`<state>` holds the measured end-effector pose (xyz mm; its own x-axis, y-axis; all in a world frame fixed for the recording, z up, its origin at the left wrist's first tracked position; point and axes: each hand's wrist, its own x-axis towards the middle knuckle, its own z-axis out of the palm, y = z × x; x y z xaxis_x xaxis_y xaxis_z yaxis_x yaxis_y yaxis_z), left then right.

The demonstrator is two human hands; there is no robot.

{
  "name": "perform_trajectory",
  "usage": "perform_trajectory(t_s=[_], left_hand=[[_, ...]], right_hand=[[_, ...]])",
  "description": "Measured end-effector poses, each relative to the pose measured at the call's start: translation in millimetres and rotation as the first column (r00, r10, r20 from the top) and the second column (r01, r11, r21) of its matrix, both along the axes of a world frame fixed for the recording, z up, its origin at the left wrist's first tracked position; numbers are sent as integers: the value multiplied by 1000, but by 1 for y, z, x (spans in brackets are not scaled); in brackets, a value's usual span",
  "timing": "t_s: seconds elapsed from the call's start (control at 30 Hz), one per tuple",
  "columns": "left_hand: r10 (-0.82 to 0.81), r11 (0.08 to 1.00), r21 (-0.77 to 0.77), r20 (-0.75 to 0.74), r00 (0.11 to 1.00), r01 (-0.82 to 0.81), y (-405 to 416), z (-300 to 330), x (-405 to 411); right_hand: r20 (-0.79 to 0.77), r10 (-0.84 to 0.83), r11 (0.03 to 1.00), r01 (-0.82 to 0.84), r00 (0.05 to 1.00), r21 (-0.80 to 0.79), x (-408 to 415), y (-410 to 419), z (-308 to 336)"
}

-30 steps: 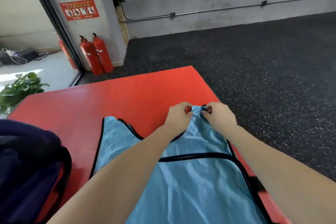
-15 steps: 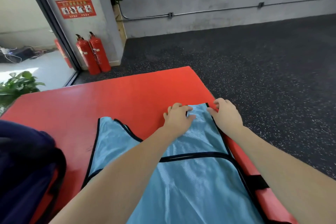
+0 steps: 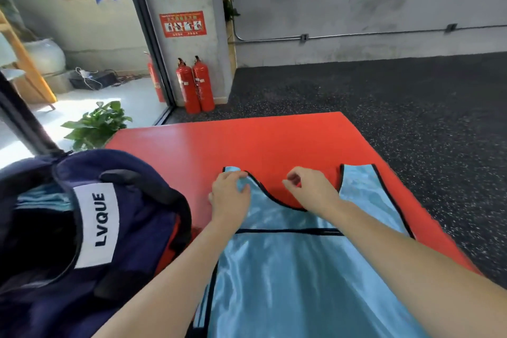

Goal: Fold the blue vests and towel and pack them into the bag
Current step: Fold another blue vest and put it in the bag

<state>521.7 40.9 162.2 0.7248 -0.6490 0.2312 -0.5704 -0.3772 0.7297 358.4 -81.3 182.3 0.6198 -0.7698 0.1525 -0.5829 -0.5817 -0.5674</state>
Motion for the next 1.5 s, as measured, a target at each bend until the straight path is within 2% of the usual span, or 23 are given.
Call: perform_trajectory(t_s=[0.13, 0.37, 0.5, 0.57, 0.63, 0.73, 0.83, 0.93, 1.03, 1.1, 1.23, 1.33, 1.43, 1.5], left_hand=[[7, 999, -47, -48, 999, -10, 17, -9, 36], [-63, 997, -46, -178, 982, 55, 5, -8, 54], [-27, 989, -150, -272, 962, -14, -4, -6, 62], [-15, 979, -196, -339, 941, -54, -4, -5, 63], [-15, 969, -237, -355, 935, -74, -4, -6, 64], [2, 957, -275, -314, 950, -93, -3, -6, 64], [-7, 954, -292, -240, 971, -65, -2, -3, 60], [-35, 980, -197, -152, 988, 5, -1, -7, 60], [-37, 992, 119, -2, 999, 36, 0, -13, 64], [-31, 966, 257, 69, 997, 12, 3, -12, 62], [-96, 973, 220, 128, 987, 66, 11, -2, 46], [-220, 960, 223, 214, 952, 172, 21, 10, 25], [-377, 910, 235, 119, 919, 342, 40, 13, 7], [-429, 874, 289, 84, 899, 390, 59, 8, 1]], right_hand=[[31, 65, 997, -66, 997, 29, 52, 18, -10], [94, 44, 993, -54, 995, 101, 104, 9, -14], [73, 95, 984, -105, 993, 146, 117, 2, -13], [142, 84, 972, -113, 986, 206, 117, 0, -13], [269, -6, 963, -67, 963, 262, 114, -2, -13], [435, -118, 937, -46, 893, 347, 108, -6, -13], [465, -159, 923, -35, 871, 382, 102, -4, -12], [382, -99, 941, -38, 919, 336, 97, -2, -13], [42, 58, 981, -64, 997, 185, 88, -5, -19], [-42, 63, 986, -56, 997, 156, 76, -3, -18], [-51, 75, 993, -71, 996, 92, 35, 10, -8], [-52, 71, 996, -68, 996, 57, -9, 22, -8], [-32, 26, 999, -25, 999, 41, -63, 30, -13], [-105, -5, 1000, 4, 995, -8, -101, 33, -16]])
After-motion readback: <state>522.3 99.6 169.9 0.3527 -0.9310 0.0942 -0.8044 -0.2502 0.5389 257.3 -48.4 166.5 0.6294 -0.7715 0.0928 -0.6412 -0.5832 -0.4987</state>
